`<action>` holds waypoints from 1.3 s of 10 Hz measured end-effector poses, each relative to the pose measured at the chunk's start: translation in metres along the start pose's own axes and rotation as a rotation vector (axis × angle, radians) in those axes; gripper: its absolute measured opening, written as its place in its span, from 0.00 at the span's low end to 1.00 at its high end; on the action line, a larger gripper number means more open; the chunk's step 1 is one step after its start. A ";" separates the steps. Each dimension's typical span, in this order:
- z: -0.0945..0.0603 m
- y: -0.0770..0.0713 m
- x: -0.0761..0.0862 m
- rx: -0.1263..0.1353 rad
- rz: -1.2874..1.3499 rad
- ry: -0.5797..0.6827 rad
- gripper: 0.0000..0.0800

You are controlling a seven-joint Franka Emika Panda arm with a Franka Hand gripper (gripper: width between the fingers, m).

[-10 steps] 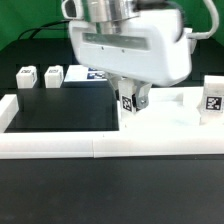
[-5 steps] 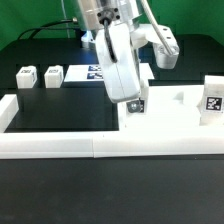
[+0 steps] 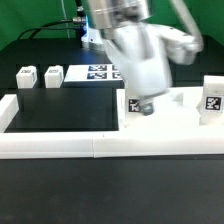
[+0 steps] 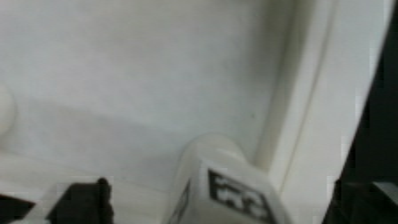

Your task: Assemble square table

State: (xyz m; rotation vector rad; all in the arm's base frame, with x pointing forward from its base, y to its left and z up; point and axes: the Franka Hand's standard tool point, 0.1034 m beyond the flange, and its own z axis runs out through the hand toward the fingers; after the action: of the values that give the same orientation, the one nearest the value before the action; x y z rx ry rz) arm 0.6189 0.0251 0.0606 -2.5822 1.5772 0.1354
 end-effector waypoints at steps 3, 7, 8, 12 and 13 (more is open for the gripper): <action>0.001 0.001 0.002 -0.001 -0.231 0.001 0.81; -0.002 -0.002 0.010 -0.079 -0.904 0.104 0.81; -0.001 -0.001 0.009 -0.076 -0.874 0.102 0.81; -0.001 0.003 0.017 -0.072 -0.670 0.114 0.36; -0.001 0.003 0.017 -0.069 -0.615 0.115 0.35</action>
Offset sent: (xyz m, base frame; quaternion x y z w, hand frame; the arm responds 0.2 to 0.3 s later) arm -0.0149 -0.0155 -0.0045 -0.0913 0.0690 -0.3508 0.9294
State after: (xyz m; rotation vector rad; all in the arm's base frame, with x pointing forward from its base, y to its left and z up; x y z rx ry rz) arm 0.6237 0.0081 0.0590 -3.0336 0.7452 -0.0161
